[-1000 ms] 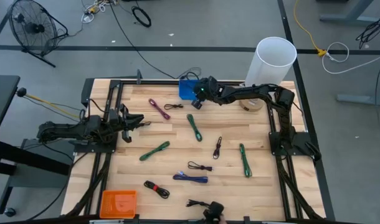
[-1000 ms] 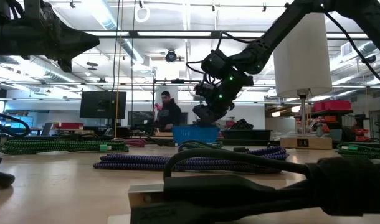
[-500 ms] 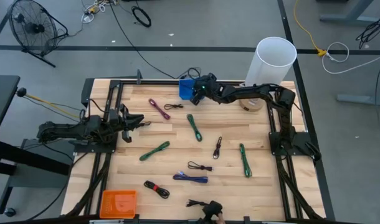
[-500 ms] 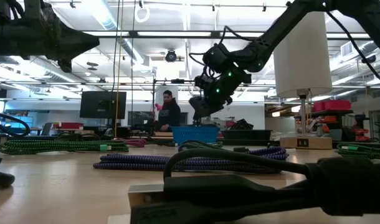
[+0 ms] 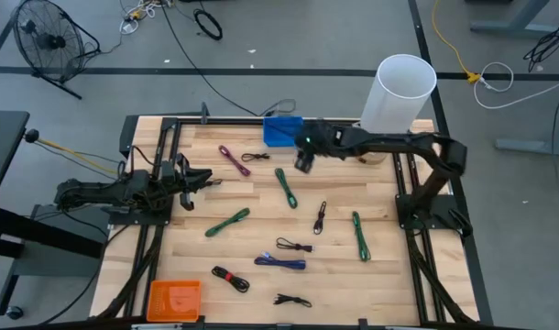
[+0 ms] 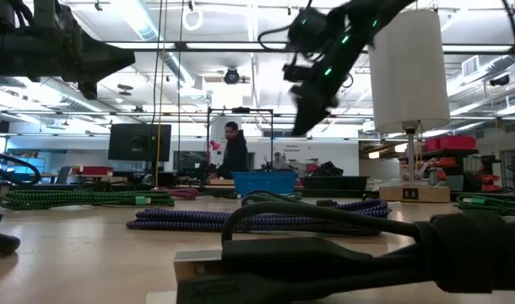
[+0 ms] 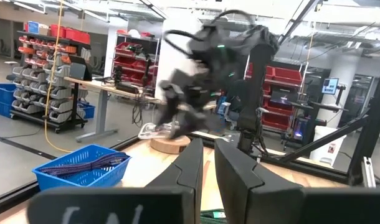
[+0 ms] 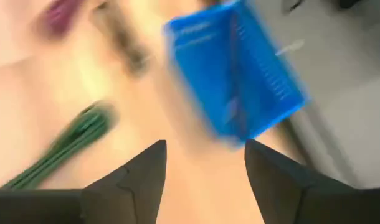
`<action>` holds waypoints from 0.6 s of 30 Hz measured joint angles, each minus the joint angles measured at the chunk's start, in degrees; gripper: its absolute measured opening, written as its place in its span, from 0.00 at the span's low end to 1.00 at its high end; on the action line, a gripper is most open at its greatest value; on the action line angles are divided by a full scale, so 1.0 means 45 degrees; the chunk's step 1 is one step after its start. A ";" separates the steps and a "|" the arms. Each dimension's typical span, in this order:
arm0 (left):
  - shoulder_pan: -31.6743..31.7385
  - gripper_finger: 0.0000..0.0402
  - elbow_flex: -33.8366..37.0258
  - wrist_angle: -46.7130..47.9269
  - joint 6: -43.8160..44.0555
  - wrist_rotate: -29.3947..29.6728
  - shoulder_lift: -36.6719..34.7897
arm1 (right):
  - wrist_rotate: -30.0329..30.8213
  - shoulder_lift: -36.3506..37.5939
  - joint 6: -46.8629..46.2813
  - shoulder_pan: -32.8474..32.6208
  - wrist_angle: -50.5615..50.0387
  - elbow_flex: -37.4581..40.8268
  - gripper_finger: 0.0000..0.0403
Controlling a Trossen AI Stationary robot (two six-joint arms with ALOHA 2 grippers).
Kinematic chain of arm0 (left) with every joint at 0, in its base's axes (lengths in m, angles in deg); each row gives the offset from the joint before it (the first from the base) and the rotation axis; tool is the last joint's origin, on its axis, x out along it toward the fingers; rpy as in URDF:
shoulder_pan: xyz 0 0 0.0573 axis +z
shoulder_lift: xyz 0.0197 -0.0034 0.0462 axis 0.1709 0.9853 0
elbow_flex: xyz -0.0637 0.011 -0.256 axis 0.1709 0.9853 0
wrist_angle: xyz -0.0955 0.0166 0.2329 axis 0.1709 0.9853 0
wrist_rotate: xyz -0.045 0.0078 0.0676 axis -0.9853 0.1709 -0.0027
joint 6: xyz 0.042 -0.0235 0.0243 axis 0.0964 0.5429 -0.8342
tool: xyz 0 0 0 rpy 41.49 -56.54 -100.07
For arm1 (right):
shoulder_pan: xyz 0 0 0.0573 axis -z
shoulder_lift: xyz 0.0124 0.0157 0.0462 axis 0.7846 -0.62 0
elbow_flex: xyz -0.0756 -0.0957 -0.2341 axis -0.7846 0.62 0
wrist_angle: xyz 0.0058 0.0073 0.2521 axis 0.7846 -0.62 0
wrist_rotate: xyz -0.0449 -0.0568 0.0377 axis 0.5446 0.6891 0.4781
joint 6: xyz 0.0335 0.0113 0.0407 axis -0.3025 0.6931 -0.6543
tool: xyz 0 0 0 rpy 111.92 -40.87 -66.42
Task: Pick & Place USB Port
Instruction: Put the green charger cable into the blue basket
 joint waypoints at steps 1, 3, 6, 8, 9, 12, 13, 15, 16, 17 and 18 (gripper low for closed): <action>0.0001 0.11 -0.0001 0.0013 0.0047 0.0002 0.0000 | -0.0285 0.0250 -0.0503 -0.0290 -0.0849 0.0000 0.53; 0.0005 0.11 -0.0001 0.0017 0.0103 -0.0001 0.0001 | -0.0967 0.0697 -0.1565 -0.0900 -0.2264 0.0000 0.53; 0.0000 0.11 -0.0001 0.0033 0.0098 -0.0001 0.0002 | -0.1239 0.1122 -0.2997 -0.1952 -0.4327 0.0000 0.53; 0.0000 0.11 0.0003 0.0033 0.0103 0.0004 0.0001 | -0.1048 0.1218 -0.3869 -0.2621 -0.5533 0.0000 0.53; 0.0003 0.11 -0.0001 0.0037 0.0100 -0.0001 -0.0001 | -0.0977 0.1227 -0.4334 -0.2973 -0.6078 0.0000 0.53; 0.0000 0.11 0.0001 0.0037 0.0103 0.0002 0.0002 | -0.0938 0.1238 -0.5845 -0.3873 -0.7086 0.0007 0.53; 0.0002 0.11 -0.0001 0.0037 0.0103 -0.0001 -0.0002 | -0.0934 0.1227 -0.6350 -0.4182 -0.7218 0.0082 0.53; 0.0000 0.11 0.0003 0.0037 0.0103 -0.0001 0.0002 | -0.0931 0.1220 -0.7273 -0.4745 -0.7318 0.0412 0.53; 0.0005 0.11 -0.0001 0.0037 0.0108 -0.0001 0.0002 | -0.0948 0.1216 -0.7746 -0.5018 -0.7419 0.0648 0.53; 0.0004 0.11 -0.0001 0.0037 0.0104 0.0000 0.0002 | -0.1021 0.1212 -0.8198 -0.5255 -0.7473 0.0895 0.53; 0.0005 0.11 -0.0001 0.0037 0.0103 -0.0001 0.0002 | -0.1114 0.1212 -0.8588 -0.5482 -0.7463 0.1177 0.53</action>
